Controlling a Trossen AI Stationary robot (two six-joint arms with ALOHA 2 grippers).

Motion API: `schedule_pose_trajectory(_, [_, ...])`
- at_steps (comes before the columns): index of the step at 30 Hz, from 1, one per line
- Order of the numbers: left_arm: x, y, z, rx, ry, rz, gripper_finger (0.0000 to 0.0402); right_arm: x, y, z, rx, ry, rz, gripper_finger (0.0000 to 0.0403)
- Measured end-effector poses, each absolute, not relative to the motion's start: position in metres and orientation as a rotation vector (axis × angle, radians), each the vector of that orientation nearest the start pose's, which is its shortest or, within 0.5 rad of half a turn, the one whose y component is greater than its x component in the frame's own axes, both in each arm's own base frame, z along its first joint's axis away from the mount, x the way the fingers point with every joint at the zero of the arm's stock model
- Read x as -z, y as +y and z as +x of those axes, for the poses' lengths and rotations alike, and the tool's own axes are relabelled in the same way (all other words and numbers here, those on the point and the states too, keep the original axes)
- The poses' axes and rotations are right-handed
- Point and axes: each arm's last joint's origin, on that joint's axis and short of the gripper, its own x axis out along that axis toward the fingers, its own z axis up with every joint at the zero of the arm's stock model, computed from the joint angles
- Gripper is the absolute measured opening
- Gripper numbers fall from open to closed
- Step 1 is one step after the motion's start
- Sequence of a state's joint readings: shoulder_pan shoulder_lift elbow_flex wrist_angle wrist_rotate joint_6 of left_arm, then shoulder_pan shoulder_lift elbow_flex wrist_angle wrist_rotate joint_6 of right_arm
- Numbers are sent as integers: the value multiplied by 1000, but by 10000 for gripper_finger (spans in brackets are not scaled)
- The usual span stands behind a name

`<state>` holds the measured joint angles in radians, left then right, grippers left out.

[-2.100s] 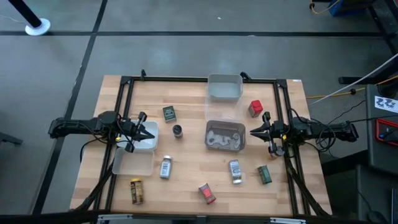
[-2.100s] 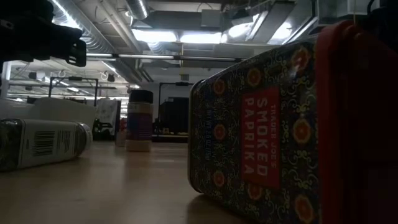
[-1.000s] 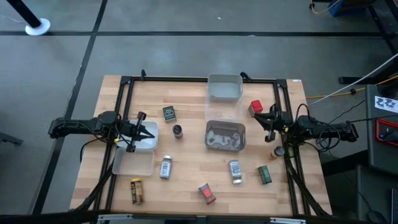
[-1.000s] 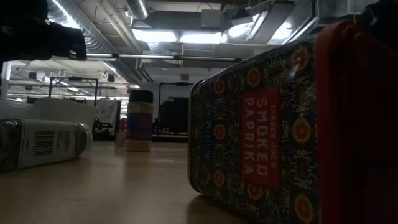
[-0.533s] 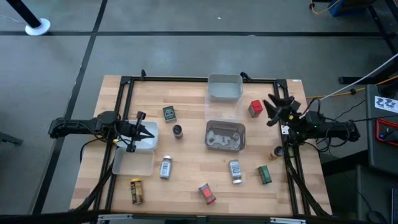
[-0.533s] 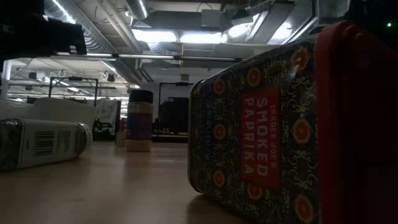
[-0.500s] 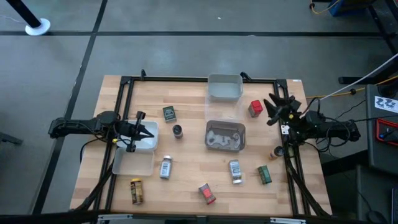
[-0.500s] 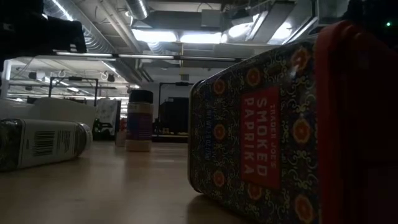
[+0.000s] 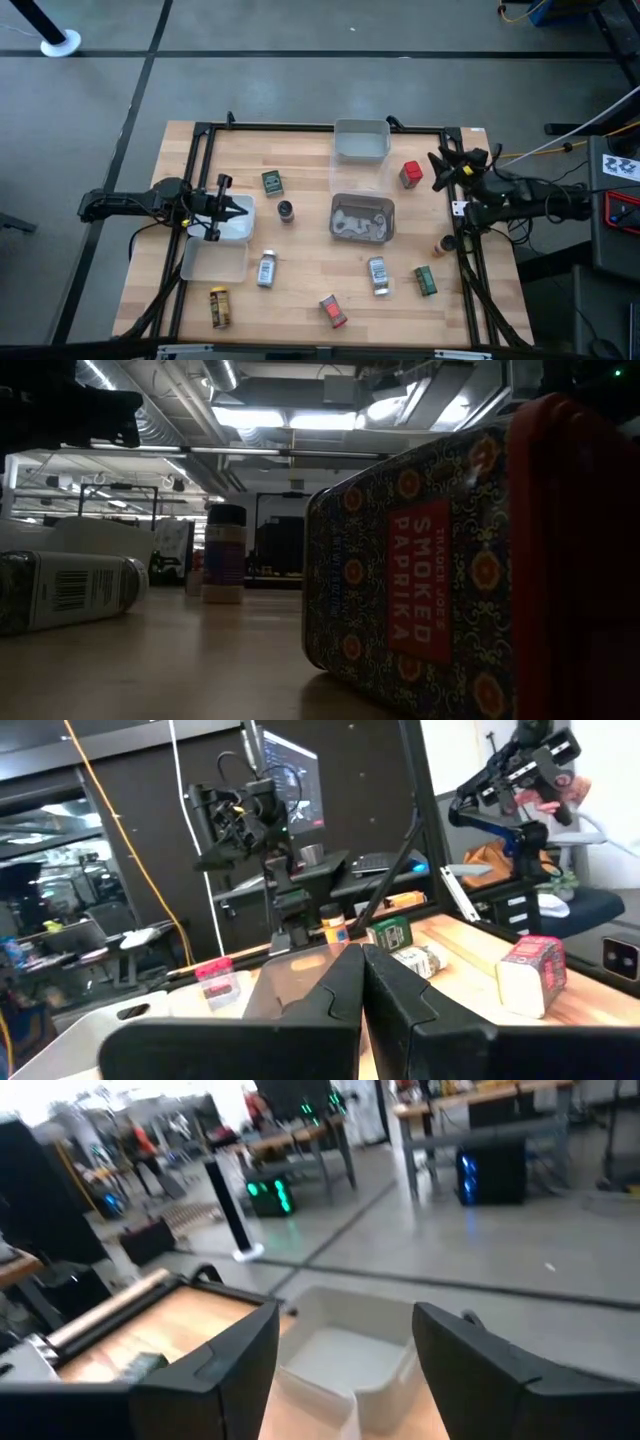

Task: Sort spices by type
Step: Put the top red seasoning can into the gray bin

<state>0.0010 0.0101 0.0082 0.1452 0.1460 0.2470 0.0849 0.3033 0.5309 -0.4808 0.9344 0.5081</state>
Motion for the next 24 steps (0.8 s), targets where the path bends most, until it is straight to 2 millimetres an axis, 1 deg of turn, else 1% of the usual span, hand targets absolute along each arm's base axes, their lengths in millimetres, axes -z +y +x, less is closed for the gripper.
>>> schedule_pose_trajectory(6, [-180,-4,97,126,-160,253,0,-275,-16,84,920,109,382,232])
schedule_pose_trajectory(9, [-180,-4,96,125,-160,252,0,-270,-16,90,937,152,397,232])
schedule_pose_trajectory(12, [-180,-4,96,124,-160,255,0,-264,-19,96,992,189,428,232])
schedule_pose_trajectory(17, [-179,-4,97,124,-153,254,0,-252,-34,107,1065,322,489,232])
schedule_pose_trajectory(24, [-179,-4,97,124,-153,252,0,-233,-65,120,1129,523,655,232])
